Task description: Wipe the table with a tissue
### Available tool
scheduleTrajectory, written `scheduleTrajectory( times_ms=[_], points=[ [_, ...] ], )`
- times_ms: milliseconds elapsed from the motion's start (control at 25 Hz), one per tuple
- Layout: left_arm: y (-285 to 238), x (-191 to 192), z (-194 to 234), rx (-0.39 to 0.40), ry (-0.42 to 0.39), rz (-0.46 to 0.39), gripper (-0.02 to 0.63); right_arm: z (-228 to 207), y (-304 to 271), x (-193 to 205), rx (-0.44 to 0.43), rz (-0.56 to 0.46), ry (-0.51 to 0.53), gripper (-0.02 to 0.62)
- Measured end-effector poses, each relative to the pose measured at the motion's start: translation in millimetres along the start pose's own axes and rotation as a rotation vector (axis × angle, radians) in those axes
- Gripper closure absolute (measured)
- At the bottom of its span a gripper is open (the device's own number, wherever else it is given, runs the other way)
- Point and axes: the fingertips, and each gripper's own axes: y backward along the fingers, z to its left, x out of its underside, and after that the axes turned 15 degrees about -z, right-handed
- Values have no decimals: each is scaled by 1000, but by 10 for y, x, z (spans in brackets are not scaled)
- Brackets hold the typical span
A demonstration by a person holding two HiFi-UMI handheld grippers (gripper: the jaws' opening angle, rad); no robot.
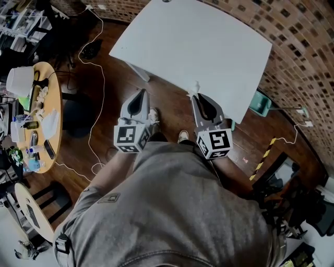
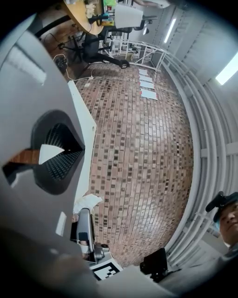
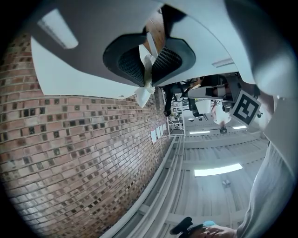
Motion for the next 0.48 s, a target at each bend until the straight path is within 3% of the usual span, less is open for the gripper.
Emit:
scheduleTrajectory(
  times_ms=[480],
  points=[
    [-710,-83,1079,61,64,-5,604,306,-1166,117,80,39,34,531]
  ],
)
